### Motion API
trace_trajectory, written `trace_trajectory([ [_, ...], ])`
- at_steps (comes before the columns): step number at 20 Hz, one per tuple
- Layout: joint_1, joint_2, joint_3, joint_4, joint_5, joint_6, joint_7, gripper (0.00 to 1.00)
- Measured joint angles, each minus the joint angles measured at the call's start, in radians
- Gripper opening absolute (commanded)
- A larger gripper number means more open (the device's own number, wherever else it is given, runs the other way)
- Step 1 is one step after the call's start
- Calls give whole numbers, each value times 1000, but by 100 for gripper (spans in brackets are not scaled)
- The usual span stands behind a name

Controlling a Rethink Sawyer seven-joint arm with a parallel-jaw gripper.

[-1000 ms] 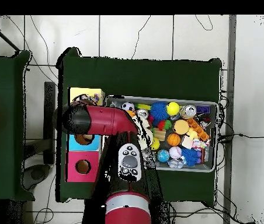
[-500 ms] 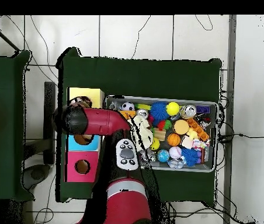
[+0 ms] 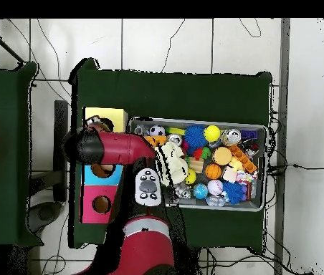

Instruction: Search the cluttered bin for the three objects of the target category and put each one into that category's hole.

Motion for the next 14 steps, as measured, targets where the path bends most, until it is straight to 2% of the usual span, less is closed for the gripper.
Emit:
trace_trajectory([
  [9, 102, 31, -122, -55, 0, 0, 0, 0],
  [10, 122, 40, -151, -65, -1, 3, 0, 100],
  [14, 126, 45, -173, -69, 0, 10, 0, 100],
])
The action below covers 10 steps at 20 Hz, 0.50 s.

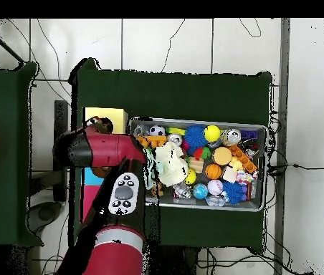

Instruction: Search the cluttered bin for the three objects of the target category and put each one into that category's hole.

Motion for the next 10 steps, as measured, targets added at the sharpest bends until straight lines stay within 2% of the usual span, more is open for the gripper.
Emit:
trace_trajectory([
  [10, 10, 13, -21, -17, 4, 5, 0, 100],
])
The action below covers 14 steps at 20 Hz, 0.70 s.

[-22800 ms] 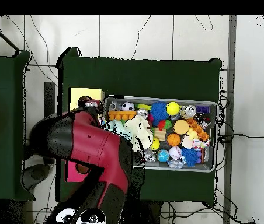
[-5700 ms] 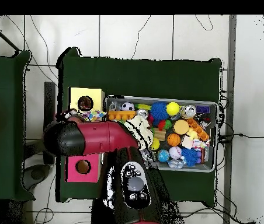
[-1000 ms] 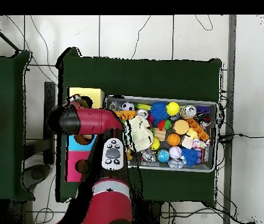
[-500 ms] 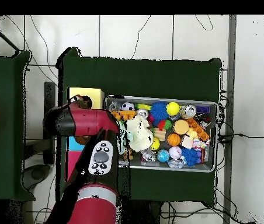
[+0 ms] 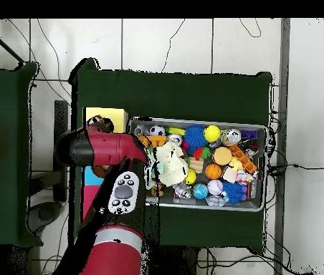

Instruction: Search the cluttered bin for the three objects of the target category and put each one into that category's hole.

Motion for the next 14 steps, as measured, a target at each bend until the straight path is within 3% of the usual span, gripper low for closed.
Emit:
trace_trajectory([
  [14, 17, 8, -24, -2, 27, -1, 0, 100],
])
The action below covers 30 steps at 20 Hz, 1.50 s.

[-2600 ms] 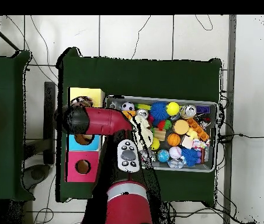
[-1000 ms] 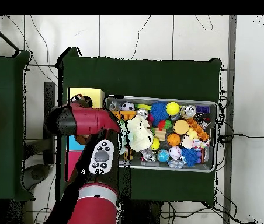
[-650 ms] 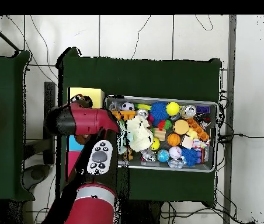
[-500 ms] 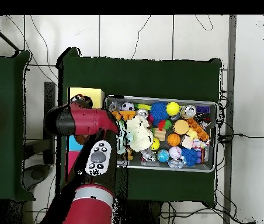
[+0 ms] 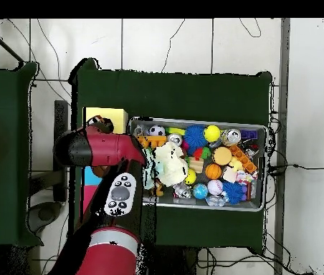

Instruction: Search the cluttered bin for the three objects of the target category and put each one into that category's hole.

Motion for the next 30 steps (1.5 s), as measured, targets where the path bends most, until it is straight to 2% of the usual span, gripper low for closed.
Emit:
trace_trajectory([
  [10, -8, 0, 1, 0, 0, 4, 0, 100],
  [11, -11, 0, 2, 0, 0, 4, 0, 0],
  [17, -34, 0, 4, -2, 0, 5, 0, 0],
  [30, -35, -3, 5, -2, 0, 12, 0, 0],
])
